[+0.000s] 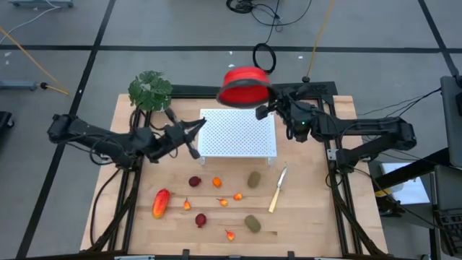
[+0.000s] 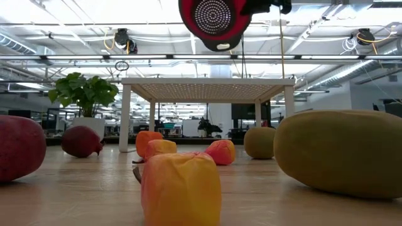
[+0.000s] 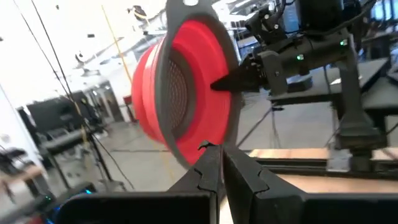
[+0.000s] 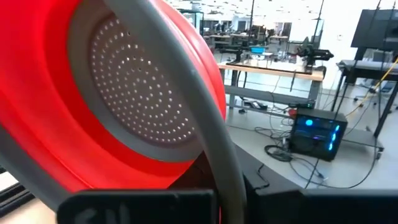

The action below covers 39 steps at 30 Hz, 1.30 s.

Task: Pick & Place Fruit
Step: Put the orange strainer bowl on the shelf

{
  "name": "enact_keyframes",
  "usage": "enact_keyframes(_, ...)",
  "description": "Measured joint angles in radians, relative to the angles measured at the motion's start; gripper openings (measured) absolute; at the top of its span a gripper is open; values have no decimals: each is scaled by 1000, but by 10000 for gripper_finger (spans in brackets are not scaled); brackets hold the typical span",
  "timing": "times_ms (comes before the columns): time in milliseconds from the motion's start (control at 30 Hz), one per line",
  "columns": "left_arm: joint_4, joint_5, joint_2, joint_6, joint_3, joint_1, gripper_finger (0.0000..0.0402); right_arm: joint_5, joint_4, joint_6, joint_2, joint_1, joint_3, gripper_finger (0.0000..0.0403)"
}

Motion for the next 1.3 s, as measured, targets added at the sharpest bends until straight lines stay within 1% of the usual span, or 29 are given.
enact_keyframes(133,53,-2,54,154,3,15,19,4,53,8,26,15,0,0)
enact_keyframes(200,84,-3,76,194,3,26,19,2,66,6,37,20,0,0)
enact_keyframes(300,114,-3,99,190,3,46,19,2,79,4,46,25,0,0)
enact_keyframes(500,118,-5,112,123,3,78,19,34,75,0,46,23,0,0)
enact_keyframes(600,125,-56,112,97,3,87,19,32,75,0,46,24,0,0)
enact_keyframes(733,156,-189,111,71,3,88,19,30,75,0,46,24,0,0)
enact_keyframes(800,156,-211,110,71,3,93,19,30,75,0,46,23,0,0)
enact_keyframes(933,155,-198,110,44,3,103,19,30,75,0,46,23,0,0)
enact_keyframes(1133,154,-108,110,-62,3,131,20,29,75,5,46,23,0,0)
enact_keyframes(1200,154,-78,110,-114,3,139,27,29,75,5,46,23,0,0)
enact_keyframes(1300,155,-42,110,-184,3,152,52,29,75,6,46,23,0,0)
